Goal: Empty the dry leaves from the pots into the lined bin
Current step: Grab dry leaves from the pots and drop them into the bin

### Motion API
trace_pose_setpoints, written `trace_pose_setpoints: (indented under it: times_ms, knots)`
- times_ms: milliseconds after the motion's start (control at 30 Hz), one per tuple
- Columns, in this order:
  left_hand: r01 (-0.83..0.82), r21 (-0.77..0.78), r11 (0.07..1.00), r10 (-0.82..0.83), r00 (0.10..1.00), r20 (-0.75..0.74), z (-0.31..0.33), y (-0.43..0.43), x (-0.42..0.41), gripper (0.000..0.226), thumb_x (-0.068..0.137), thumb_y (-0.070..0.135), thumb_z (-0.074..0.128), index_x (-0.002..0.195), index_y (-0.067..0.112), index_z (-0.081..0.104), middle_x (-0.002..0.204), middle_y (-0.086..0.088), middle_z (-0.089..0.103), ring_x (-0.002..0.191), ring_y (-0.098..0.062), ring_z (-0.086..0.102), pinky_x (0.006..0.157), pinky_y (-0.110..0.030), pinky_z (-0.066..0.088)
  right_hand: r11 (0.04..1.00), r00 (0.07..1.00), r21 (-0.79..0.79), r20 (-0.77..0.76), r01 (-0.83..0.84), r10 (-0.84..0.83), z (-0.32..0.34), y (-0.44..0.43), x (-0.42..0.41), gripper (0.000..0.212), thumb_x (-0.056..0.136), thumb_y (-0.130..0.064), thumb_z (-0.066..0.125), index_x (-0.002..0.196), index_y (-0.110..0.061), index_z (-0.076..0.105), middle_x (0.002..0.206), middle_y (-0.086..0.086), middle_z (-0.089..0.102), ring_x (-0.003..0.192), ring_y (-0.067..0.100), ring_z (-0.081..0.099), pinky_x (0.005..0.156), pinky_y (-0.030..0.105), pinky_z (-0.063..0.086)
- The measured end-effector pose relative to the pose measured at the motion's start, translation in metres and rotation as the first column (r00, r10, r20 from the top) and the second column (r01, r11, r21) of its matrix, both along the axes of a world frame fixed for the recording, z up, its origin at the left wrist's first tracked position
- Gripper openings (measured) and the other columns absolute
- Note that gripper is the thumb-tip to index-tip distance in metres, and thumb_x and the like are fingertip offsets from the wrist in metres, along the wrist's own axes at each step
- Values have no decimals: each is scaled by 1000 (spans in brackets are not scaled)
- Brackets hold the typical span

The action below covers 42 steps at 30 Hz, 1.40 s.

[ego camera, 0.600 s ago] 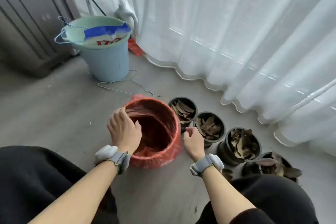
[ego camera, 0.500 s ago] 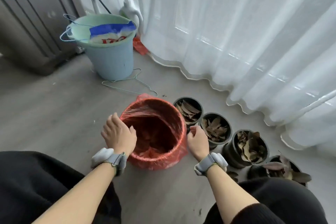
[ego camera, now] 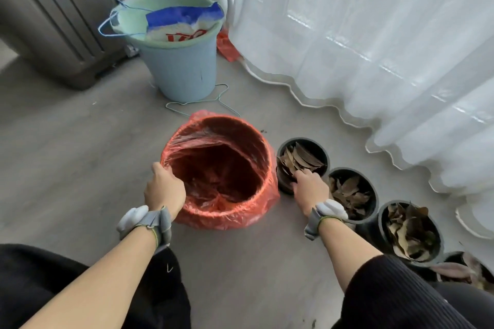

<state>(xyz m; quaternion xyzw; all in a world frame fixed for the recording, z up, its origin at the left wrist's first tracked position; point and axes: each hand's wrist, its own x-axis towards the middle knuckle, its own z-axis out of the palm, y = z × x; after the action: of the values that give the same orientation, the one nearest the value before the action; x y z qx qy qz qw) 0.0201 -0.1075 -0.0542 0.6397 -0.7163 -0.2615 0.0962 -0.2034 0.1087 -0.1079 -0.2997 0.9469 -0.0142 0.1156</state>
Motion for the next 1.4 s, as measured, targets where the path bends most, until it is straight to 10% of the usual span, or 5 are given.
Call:
trace_pose_setpoints:
  times_ms: [433, 867, 1200, 1400]
  knots:
    - [122, -34, 992, -119, 989, 87, -1, -17, 14, 8, 100, 23, 35, 96, 17, 32, 105, -30, 57, 96, -50, 54, 70, -44, 32, 949, 953, 94, 9, -301, 302, -6, 38, 94, 32, 84, 1, 49, 111, -14, 57, 111, 4, 59, 104, 27, 53, 74, 34, 43]
    - [460, 88, 884, -467, 879, 97, -6, 100, -17, 6, 98, 20, 36, 99, 14, 33, 107, -30, 59, 100, -50, 54, 74, -44, 36, 978, 964, -18, 174, 208, -202, -7, 217, 164, 27, 94, -29, 55, 120, -29, 62, 115, -6, 59, 112, 18, 54, 83, 34, 49]
    - [435, 45, 899, -438, 892, 113, -19, 106, -18, 18, 100, 25, 34, 107, 9, 38, 106, -33, 58, 98, -52, 54, 72, -44, 33, 842, 906, -333, 136, 424, -402, 5, 226, 155, 23, 94, -40, 58, 107, -24, 70, 102, -6, 62, 94, 15, 61, 70, 25, 44]
    - [386, -55, 921, -382, 922, 70, -17, 116, -12, 17, 99, 21, 34, 105, 6, 39, 104, -34, 58, 93, -52, 56, 69, -45, 33, 888, 917, -231, 145, 398, -373, -1, 210, 160, 37, 90, -43, 60, 121, -24, 57, 117, -6, 55, 100, 17, 62, 74, 32, 52]
